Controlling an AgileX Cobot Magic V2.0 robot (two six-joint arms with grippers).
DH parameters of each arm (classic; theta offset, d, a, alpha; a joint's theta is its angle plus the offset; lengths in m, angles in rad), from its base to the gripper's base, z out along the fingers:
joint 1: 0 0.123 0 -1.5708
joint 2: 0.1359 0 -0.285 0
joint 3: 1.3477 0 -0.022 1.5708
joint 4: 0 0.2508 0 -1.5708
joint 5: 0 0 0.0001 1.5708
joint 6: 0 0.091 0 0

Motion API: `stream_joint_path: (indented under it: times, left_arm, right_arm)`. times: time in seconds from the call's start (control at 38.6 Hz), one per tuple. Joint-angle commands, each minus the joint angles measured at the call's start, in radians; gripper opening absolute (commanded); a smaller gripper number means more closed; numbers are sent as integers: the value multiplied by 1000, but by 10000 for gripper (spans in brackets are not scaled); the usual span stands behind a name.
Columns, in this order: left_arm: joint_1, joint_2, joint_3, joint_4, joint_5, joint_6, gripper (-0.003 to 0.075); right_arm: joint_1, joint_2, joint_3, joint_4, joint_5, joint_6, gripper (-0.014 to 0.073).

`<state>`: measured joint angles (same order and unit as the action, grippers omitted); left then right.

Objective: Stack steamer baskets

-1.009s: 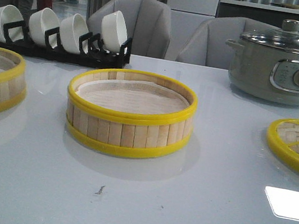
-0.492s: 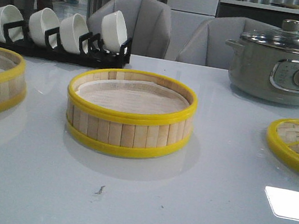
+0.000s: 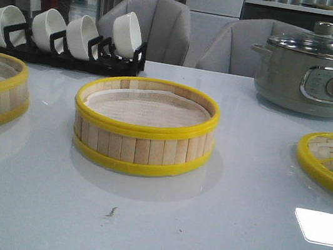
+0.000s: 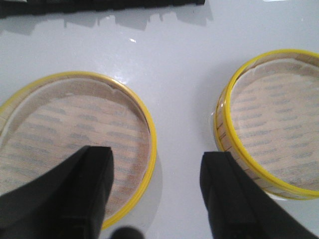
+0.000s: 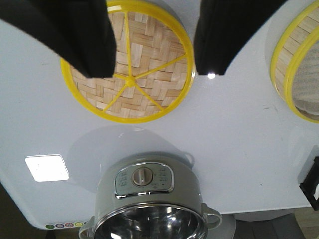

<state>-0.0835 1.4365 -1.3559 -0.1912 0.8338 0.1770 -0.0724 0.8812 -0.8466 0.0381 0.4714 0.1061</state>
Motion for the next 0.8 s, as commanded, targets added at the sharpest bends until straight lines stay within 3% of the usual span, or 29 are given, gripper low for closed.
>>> stream_joint_path:
  times: [0.0, 0.78]
  left_arm:
    - [-6, 30, -35, -23, -64, -2, 465]
    - [-6, 441, -41, -43, -260, -2, 465]
  right_arm:
    - [1, -6, -40, -14, -68, -4, 468]
    - [1, -6, -40, -14, -68, -4, 468]
